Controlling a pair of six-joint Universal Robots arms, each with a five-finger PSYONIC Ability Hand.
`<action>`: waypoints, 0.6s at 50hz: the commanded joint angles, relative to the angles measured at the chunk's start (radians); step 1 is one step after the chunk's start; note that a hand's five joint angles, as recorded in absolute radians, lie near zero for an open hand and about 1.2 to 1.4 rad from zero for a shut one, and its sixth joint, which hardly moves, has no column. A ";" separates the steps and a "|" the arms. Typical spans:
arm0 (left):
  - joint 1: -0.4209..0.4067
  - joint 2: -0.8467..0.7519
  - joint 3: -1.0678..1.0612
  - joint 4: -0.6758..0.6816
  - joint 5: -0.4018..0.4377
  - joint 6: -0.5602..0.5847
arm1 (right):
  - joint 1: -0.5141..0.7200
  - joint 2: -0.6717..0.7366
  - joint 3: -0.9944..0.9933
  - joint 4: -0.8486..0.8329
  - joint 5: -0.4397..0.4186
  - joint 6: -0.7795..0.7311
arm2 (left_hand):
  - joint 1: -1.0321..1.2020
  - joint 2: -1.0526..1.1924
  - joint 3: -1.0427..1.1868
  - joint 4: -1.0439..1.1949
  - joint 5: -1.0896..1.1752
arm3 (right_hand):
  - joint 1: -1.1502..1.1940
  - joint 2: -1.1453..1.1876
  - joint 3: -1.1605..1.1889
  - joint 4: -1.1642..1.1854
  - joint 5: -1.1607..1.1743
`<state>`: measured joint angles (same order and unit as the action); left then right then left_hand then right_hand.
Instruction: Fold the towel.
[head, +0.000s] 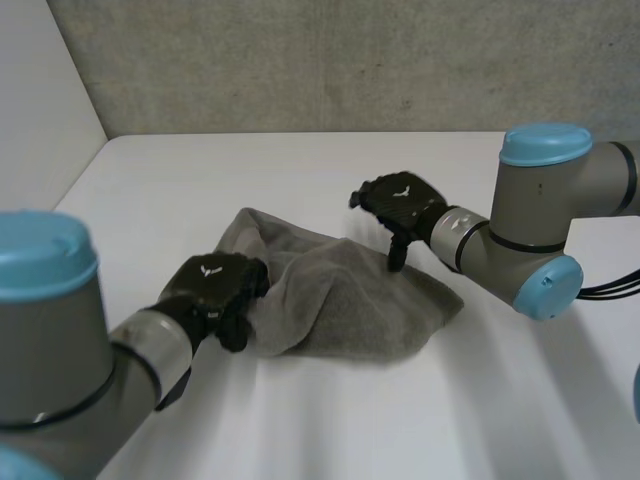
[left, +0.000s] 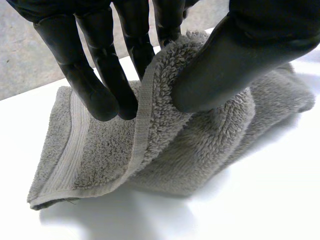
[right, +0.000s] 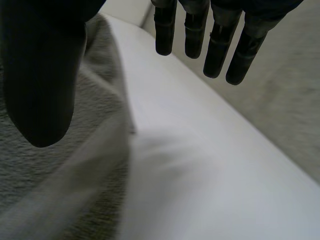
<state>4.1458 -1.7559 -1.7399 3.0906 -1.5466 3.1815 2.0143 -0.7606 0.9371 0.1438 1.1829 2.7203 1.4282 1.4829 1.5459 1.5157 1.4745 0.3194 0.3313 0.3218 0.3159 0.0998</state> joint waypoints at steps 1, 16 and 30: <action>-0.007 0.136 -0.139 0.049 0.013 0.058 | 0.012 0.078 -0.054 0.065 -0.134 0.002 | -0.032 -0.087 -0.150 -0.119 -0.253 | -0.049 -0.061 -0.052 -0.046 -0.004; -0.016 0.196 -0.234 0.111 0.013 0.173 | 0.049 0.179 -0.189 0.123 -0.135 -0.021 | -0.032 -0.087 -0.150 -0.119 -0.253 | 1.077 1.065 1.074 1.080 1.122; 0.071 0.029 0.060 0.237 0.013 0.201 | 0.029 -0.068 -0.155 -0.267 0.054 0.025 | -0.032 -0.087 -0.150 -0.119 -0.253 | 1.077 1.065 1.074 1.080 1.122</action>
<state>4.1815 -1.6186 -1.8549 3.2671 -1.5341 3.3627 2.0551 -0.7472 0.7724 0.2033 1.1081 2.7380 1.4293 1.4829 1.5462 1.5158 1.4746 1.3344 1.3145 1.3286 1.3327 1.1645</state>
